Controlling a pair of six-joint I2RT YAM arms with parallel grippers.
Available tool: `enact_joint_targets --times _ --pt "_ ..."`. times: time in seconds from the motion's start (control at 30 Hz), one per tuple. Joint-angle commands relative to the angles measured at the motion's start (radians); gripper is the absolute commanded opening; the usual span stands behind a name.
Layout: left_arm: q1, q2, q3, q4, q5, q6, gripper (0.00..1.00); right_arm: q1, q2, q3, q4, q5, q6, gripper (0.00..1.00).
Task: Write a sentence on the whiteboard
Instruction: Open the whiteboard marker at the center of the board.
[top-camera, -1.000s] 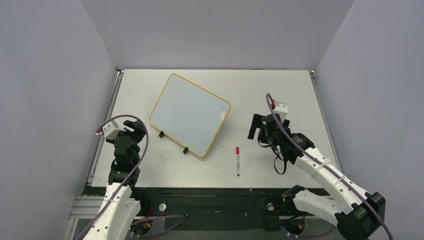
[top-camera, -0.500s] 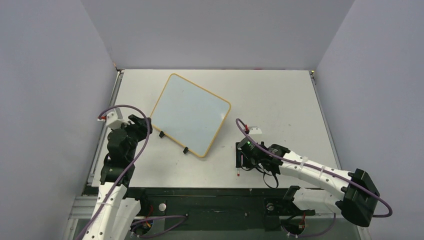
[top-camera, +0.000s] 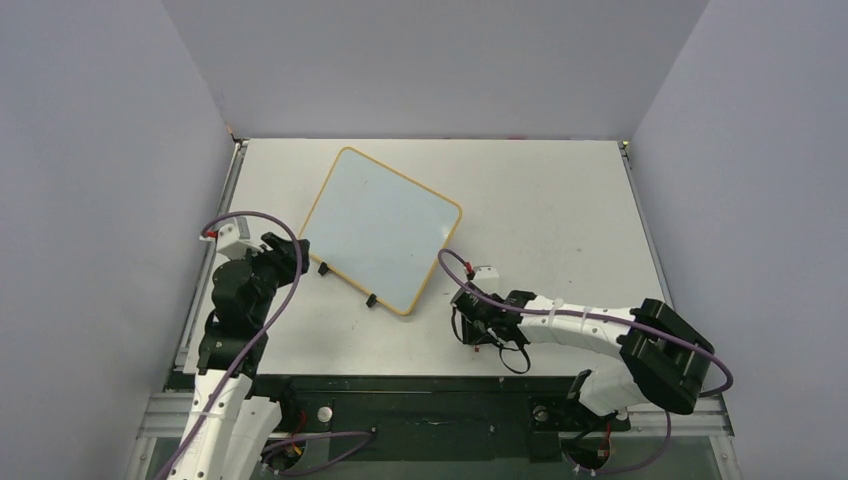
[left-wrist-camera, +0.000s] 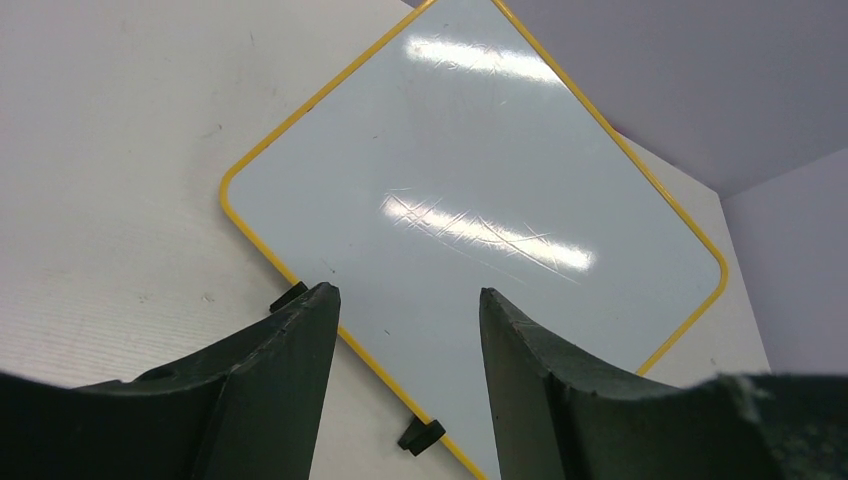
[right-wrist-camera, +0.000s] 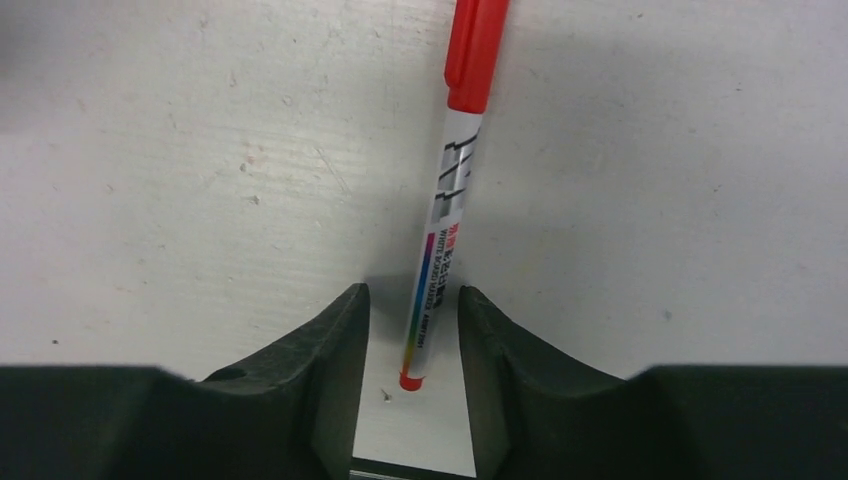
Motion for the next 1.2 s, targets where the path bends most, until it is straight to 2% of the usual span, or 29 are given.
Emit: enact_joint_targets --times 0.0,0.03,0.07,0.13,0.3,0.53,0.67,0.83,0.93,1.07,1.17 --pt "-0.003 -0.013 0.049 0.002 0.023 0.017 0.51 0.005 0.060 -0.008 0.080 -0.007 0.009 0.24" --pt "-0.004 -0.015 0.049 0.001 0.024 0.018 0.51 0.005 0.080 -0.008 0.085 -0.012 0.008 0.20" --pt "-0.004 -0.015 0.049 0.000 0.027 0.018 0.51 0.005 0.097 -0.010 0.090 -0.014 0.009 0.08" --pt "-0.003 -0.015 0.051 -0.001 0.034 0.018 0.51 0.005 0.105 -0.013 0.093 -0.015 0.009 0.00" --pt "-0.005 -0.008 0.074 -0.008 0.077 0.014 0.49 0.009 0.033 -0.004 0.047 0.034 0.001 0.00" --pt "-0.015 0.049 0.168 0.044 0.337 -0.010 0.48 0.008 -0.183 0.125 -0.161 0.198 -0.084 0.00" --pt "-0.036 0.100 0.232 0.083 0.475 -0.022 0.48 0.008 -0.326 0.215 -0.217 0.217 -0.172 0.00" --pt "-0.079 0.184 0.299 0.174 0.663 -0.070 0.48 0.009 -0.509 0.279 -0.181 0.125 -0.310 0.00" --pt "-0.103 0.241 0.332 0.233 0.751 -0.148 0.48 0.013 -0.580 0.276 -0.119 0.064 -0.377 0.00" --pt "-0.164 0.298 0.364 0.337 0.841 -0.219 0.48 0.014 -0.661 0.261 -0.034 -0.078 -0.453 0.00" --pt "-0.248 0.347 0.394 0.353 0.864 -0.193 0.51 0.014 -0.671 0.266 0.006 -0.175 -0.490 0.00"
